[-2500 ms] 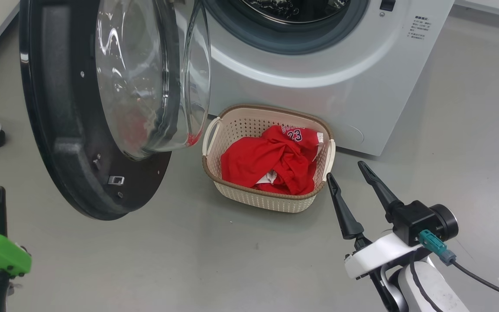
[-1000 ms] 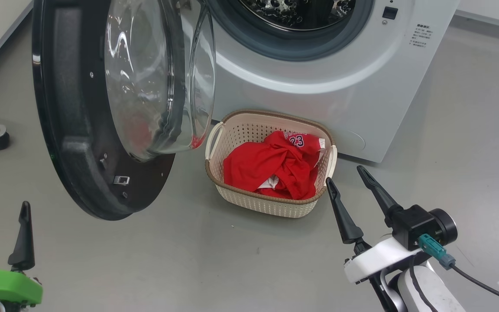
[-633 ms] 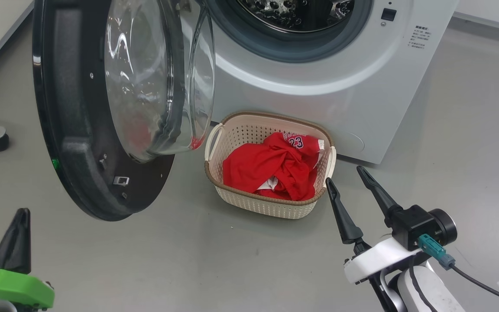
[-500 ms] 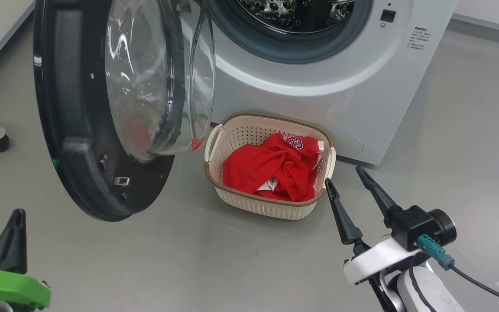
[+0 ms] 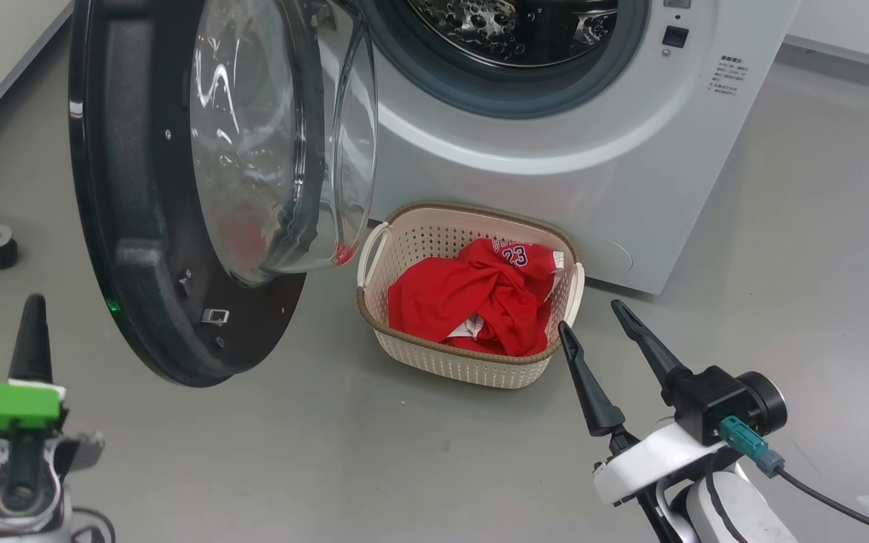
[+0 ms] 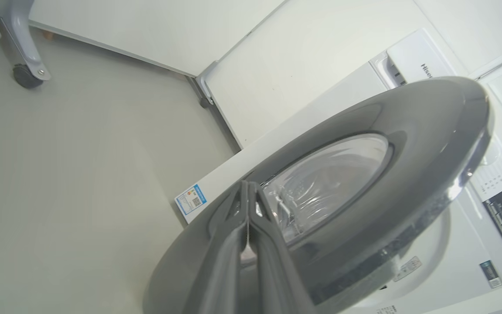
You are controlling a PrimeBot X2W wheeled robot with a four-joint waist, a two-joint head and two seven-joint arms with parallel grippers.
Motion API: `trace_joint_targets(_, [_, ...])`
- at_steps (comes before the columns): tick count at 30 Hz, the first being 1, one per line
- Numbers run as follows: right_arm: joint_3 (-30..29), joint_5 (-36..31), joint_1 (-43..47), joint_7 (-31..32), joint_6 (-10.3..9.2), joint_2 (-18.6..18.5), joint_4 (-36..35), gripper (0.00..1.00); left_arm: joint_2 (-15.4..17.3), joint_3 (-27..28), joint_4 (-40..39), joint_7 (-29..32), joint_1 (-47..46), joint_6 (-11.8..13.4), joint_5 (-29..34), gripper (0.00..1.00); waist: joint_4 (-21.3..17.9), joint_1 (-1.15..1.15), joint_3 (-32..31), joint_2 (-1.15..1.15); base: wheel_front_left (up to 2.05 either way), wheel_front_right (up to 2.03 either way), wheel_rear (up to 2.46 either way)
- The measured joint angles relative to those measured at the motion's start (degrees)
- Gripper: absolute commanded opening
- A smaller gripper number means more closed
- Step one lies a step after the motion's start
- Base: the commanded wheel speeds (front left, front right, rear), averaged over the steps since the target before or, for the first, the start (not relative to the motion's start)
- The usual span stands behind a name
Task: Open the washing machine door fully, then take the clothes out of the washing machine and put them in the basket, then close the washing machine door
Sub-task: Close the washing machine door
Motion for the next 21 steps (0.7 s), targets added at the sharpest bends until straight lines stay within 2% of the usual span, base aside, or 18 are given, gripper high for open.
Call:
trace_joint_targets(4, [0.8,0.0,0.0,0.0,0.04,0.0,0.1,1.0,-1.7,5.2,0.9,7.1,-2.5,0.5,-11.2,0.0,-0.4,0.0,-0.1,0.0,0.0,0.0,0.0])
trace_joint_targets(9, [0.9,0.0,0.1,0.0,0.09,0.0,0.1,1.0,-1.7,7.9,1.8,15.4,-3.8,5.8,-19.7,0.0,-1.3,0.0,0.1,0.0,0.0,0.0,0.0])
trace_joint_targets(14, [0.8,0.0,0.1,0.0,0.09,0.0,0.1,1.0,-1.7,6.6,1.7,23.8,-4.6,10.0,-24.2,0.0,-1.9,0.0,0.9,0.0,0.0,0.0,0.0])
trace_joint_targets(18, [0.9,0.0,0.1,0.0,0.09,0.0,0.0,1.0,-1.7,6.5,0.7,28.0,-4.6,12.2,-26.9,0.0,-2.5,0.0,1.4,0.0,0.0,0.0,0.0])
trace_joint_targets(21, [1.0,0.0,0.0,0.0,0.09,0.0,-0.1,1.0,-1.6,6.6,-0.2,30.8,-4.5,12.6,-28.4,0.0,-3.1,0.0,1.9,0.0,0.0,0.0,0.0])
